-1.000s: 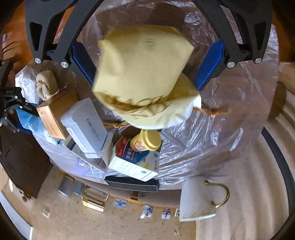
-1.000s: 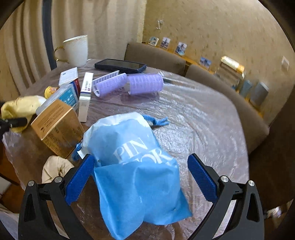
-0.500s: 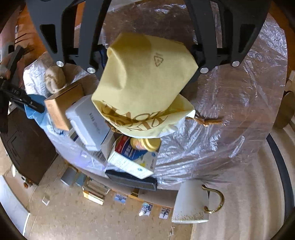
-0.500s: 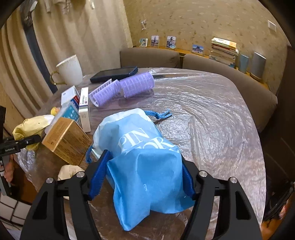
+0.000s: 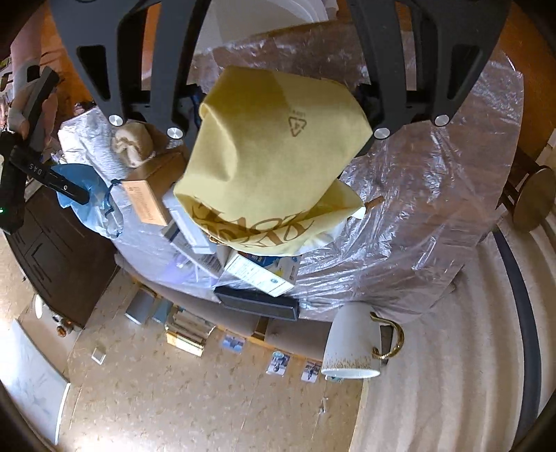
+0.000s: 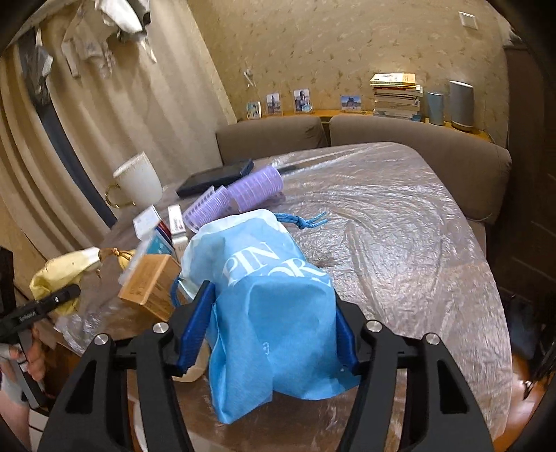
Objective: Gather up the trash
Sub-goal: 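Carry the yellow paper bag and blue cloth bag over the white bucket, then open the left tool over the bucket while the right tool releases the blue bag, then move both open tools back toward the items on the table, then grasp the yellow-capped bottle with the left tool while the right tool grasps the cream cloth bundle, then carry the yellow-capped bottle and cream cloth bundle over the white bucket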
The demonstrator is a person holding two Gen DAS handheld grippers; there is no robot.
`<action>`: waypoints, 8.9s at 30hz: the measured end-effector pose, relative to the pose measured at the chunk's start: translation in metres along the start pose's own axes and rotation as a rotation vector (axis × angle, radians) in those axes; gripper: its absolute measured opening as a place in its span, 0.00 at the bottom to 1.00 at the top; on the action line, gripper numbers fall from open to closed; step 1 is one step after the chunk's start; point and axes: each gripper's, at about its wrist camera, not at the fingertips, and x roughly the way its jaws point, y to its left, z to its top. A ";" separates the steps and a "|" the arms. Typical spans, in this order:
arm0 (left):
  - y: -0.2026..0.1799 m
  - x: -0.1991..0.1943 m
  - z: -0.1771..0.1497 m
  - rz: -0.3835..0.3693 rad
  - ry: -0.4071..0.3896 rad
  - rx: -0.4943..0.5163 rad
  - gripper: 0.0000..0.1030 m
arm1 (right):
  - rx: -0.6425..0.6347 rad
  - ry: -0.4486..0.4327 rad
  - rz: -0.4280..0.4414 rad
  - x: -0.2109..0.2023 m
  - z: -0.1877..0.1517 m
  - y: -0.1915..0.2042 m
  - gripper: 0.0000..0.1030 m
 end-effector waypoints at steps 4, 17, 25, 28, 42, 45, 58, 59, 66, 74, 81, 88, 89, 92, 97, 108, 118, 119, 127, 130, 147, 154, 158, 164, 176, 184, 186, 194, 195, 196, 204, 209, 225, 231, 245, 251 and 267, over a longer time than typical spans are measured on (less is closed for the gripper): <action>-0.004 -0.016 -0.004 -0.021 -0.017 0.026 0.57 | -0.005 -0.023 0.021 -0.022 -0.006 0.008 0.51; 0.000 -0.033 -0.015 -0.067 -0.017 0.023 0.57 | 0.027 -0.018 0.031 -0.028 -0.023 0.026 0.37; -0.010 -0.046 -0.028 -0.088 0.001 0.093 0.57 | -0.001 -0.043 0.079 -0.067 -0.031 0.045 0.37; -0.018 -0.054 -0.036 -0.110 0.019 0.133 0.57 | -0.021 -0.029 0.118 -0.080 -0.042 0.058 0.37; -0.043 -0.067 -0.090 -0.213 0.162 0.274 0.57 | -0.036 0.153 0.221 -0.085 -0.103 0.103 0.37; -0.044 -0.064 -0.098 -0.223 0.186 0.278 0.57 | -0.013 0.187 0.224 -0.079 -0.116 0.101 0.37; -0.037 -0.027 -0.127 -0.226 0.312 0.271 0.57 | 0.037 0.307 0.185 -0.040 -0.150 0.090 0.37; -0.036 -0.024 -0.128 -0.224 0.316 0.268 0.57 | 0.038 0.312 0.183 -0.038 -0.151 0.090 0.37; -0.034 0.003 -0.132 -0.176 0.344 0.260 0.57 | 0.042 0.341 0.162 -0.010 -0.159 0.089 0.37; -0.032 0.025 -0.138 -0.118 0.370 0.267 0.57 | 0.039 0.366 0.125 0.016 -0.166 0.089 0.37; -0.040 0.040 -0.144 -0.095 0.381 0.266 0.57 | 0.029 0.378 0.088 0.029 -0.170 0.093 0.37; -0.043 0.049 -0.151 -0.079 0.395 0.265 0.57 | 0.033 0.389 0.063 0.039 -0.171 0.094 0.37; -0.043 0.050 -0.151 -0.077 0.397 0.266 0.57 | 0.031 0.390 0.062 0.039 -0.170 0.093 0.37; -0.044 0.053 -0.152 -0.070 0.402 0.266 0.57 | 0.028 0.395 0.055 0.043 -0.171 0.095 0.37; -0.046 0.057 -0.154 -0.058 0.408 0.272 0.57 | 0.023 0.406 0.044 0.052 -0.172 0.094 0.37; -0.044 0.066 -0.162 -0.055 0.416 0.278 0.56 | 0.022 0.428 0.040 0.063 -0.175 0.096 0.37; -0.043 0.066 -0.156 -0.047 0.418 0.297 0.58 | 0.034 0.430 0.032 0.069 -0.171 0.094 0.65; -0.042 0.065 -0.155 -0.044 0.420 0.296 0.66 | 0.036 0.424 0.031 0.069 -0.171 0.093 0.69; -0.040 0.066 -0.151 -0.041 0.425 0.278 0.71 | 0.025 0.423 0.022 0.063 -0.169 0.093 0.71; -0.043 0.058 -0.149 -0.038 0.420 0.289 0.71 | -0.020 0.411 0.000 0.050 -0.164 0.098 0.71; -0.050 -0.027 -0.011 -0.132 -0.003 0.152 0.99 | -0.185 -0.031 -0.112 -0.020 -0.080 0.128 0.96; -0.055 0.007 0.004 -0.063 0.007 0.204 0.99 | -0.190 0.004 -0.134 0.013 -0.084 0.135 0.96; -0.040 0.034 0.017 0.006 0.030 0.224 0.99 | -0.180 0.032 -0.142 0.030 -0.081 0.130 0.96; -0.017 0.075 0.034 0.020 0.098 0.233 0.96 | -0.166 0.042 -0.149 0.049 -0.077 0.128 0.91; -0.020 0.110 0.040 -0.017 0.159 0.313 0.64 | -0.138 0.064 -0.146 0.066 -0.075 0.119 0.74; -0.022 0.116 0.043 0.014 0.162 0.364 0.45 | -0.138 0.062 -0.152 0.066 -0.078 0.117 0.62; -0.023 0.115 0.042 0.003 0.163 0.380 0.39 | -0.152 0.060 -0.165 0.067 -0.077 0.118 0.56; -0.028 0.109 0.038 0.005 0.149 0.392 0.37 | -0.127 0.043 -0.163 0.065 -0.073 0.109 0.50; -0.028 0.107 0.038 -0.001 0.148 0.380 0.37 | -0.126 0.041 -0.163 0.064 -0.073 0.109 0.50; -0.027 0.105 0.038 -0.006 0.146 0.371 0.37 | -0.125 0.037 -0.164 0.062 -0.072 0.108 0.50; -0.025 0.085 0.032 -0.034 0.120 0.316 0.37 | -0.088 0.027 -0.150 0.053 -0.067 0.098 0.50; -0.024 0.070 0.030 -0.047 0.096 0.289 0.37 | -0.091 0.020 -0.138 0.047 -0.065 0.097 0.50; -0.029 0.035 0.003 -0.059 0.086 0.227 0.37 | -0.091 0.031 -0.082 0.034 -0.071 0.107 0.50; -0.032 0.024 -0.010 -0.058 0.085 0.218 0.37 | -0.100 0.043 -0.064 0.028 -0.075 0.112 0.50; -0.036 -0.005 -0.036 -0.066 0.089 0.213 0.37 | -0.119 0.056 -0.030 0.008 -0.088 0.121 0.50; -0.041 -0.016 -0.048 -0.079 0.097 0.218 0.37 | -0.127 0.068 -0.016 0.000 -0.096 0.124 0.50; -0.053 -0.032 -0.082 -0.089 0.145 0.262 0.37 | -0.149 0.118 -0.019 -0.020 -0.124 0.131 0.50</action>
